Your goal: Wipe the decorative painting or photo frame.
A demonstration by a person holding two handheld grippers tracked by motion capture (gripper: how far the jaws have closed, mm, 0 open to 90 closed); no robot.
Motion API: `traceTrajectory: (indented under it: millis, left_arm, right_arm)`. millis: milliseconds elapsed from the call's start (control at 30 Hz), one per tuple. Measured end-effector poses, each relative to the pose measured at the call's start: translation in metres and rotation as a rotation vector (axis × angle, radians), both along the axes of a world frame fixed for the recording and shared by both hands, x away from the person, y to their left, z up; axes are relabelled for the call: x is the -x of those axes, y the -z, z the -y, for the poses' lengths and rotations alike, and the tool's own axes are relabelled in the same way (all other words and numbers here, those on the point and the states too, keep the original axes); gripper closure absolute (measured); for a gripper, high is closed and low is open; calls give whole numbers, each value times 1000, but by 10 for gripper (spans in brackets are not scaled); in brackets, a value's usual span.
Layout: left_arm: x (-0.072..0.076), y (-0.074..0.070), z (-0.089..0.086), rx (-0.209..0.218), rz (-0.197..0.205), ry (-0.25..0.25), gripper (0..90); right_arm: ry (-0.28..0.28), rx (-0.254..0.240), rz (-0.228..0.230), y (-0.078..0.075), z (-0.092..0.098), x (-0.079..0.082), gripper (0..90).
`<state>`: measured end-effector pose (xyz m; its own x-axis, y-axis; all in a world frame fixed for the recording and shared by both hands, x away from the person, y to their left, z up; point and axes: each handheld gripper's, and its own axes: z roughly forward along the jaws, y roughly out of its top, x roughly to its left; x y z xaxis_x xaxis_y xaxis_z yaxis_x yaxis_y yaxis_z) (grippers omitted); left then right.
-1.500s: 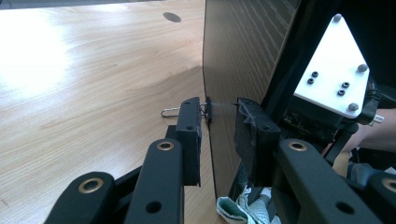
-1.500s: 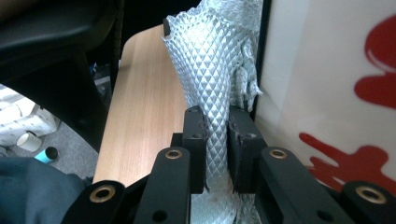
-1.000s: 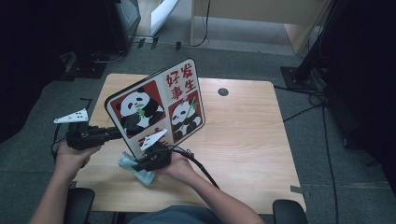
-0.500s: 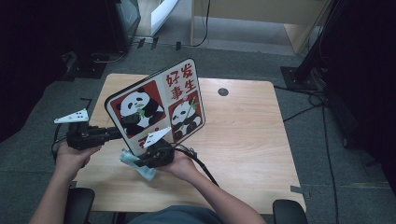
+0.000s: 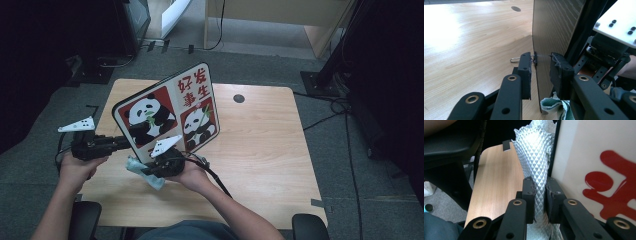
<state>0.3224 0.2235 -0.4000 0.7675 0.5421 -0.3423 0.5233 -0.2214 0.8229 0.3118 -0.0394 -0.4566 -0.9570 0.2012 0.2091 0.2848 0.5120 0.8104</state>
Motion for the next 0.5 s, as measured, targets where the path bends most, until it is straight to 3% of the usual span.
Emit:
traceTrajectory:
  millis: [500]
  left_arm:
    - [0,0,0,0,0,1,712]
  right_arm:
    - [15,8,4,-12,2,-4,803]
